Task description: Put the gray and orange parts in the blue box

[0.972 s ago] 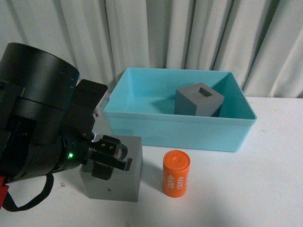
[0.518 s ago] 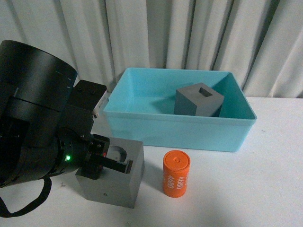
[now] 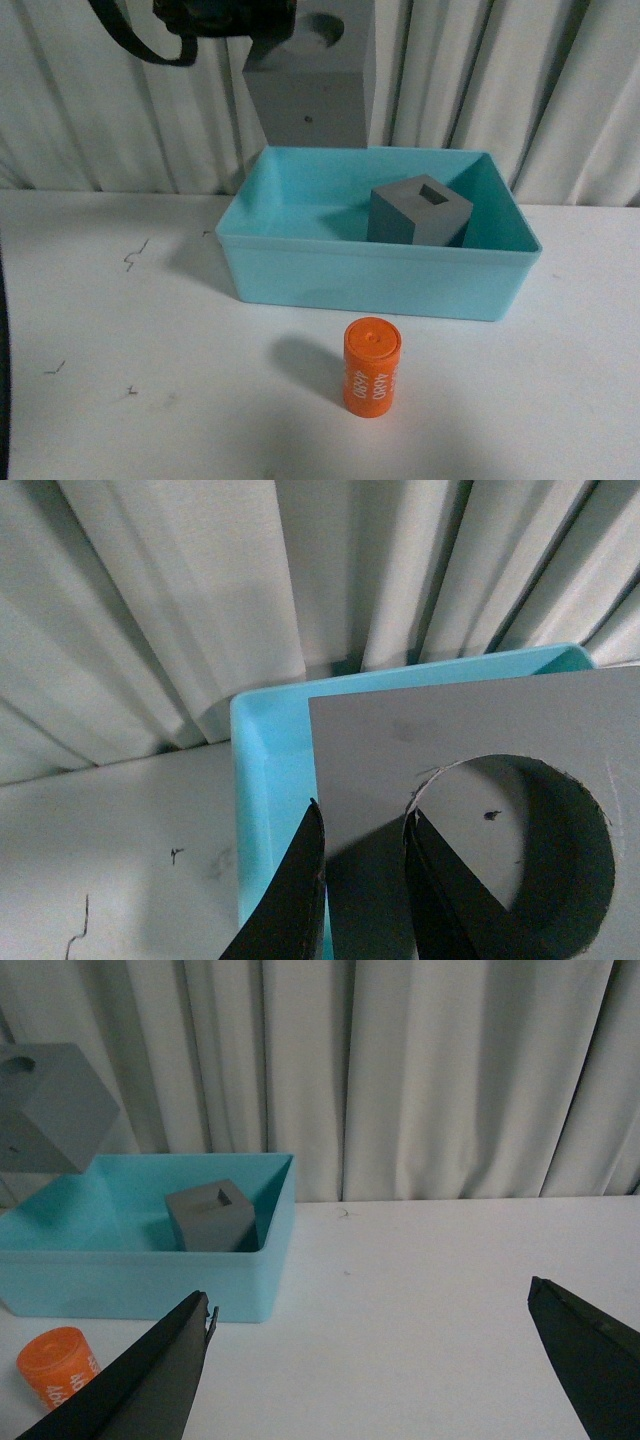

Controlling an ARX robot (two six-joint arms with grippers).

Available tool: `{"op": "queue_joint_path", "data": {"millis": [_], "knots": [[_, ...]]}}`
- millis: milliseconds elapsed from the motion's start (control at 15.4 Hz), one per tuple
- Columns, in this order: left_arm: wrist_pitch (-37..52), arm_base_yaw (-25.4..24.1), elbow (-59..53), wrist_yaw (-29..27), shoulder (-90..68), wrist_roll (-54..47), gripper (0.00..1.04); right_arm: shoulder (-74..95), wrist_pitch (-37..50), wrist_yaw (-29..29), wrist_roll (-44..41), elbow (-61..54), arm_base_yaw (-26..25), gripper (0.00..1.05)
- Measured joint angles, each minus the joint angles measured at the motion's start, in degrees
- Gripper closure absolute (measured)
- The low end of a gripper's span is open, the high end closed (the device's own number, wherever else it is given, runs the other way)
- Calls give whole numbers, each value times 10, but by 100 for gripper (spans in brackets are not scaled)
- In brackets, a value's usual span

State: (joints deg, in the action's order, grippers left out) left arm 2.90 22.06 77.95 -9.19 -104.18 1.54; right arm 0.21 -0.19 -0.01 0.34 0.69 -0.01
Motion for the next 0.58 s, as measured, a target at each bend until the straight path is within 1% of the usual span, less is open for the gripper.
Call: {"op": "queue_joint_path", "data": {"millis": [65, 130, 583], "knots": [[7, -7, 43, -18, -96, -31, 88, 0, 0, 0, 0, 0, 0, 6], [17, -11, 51, -18, -128, -47, 88, 0, 0, 0, 0, 0, 0, 6], [27, -23, 56, -27, -161, -76, 88, 0, 0, 0, 0, 0, 0, 6]]}}
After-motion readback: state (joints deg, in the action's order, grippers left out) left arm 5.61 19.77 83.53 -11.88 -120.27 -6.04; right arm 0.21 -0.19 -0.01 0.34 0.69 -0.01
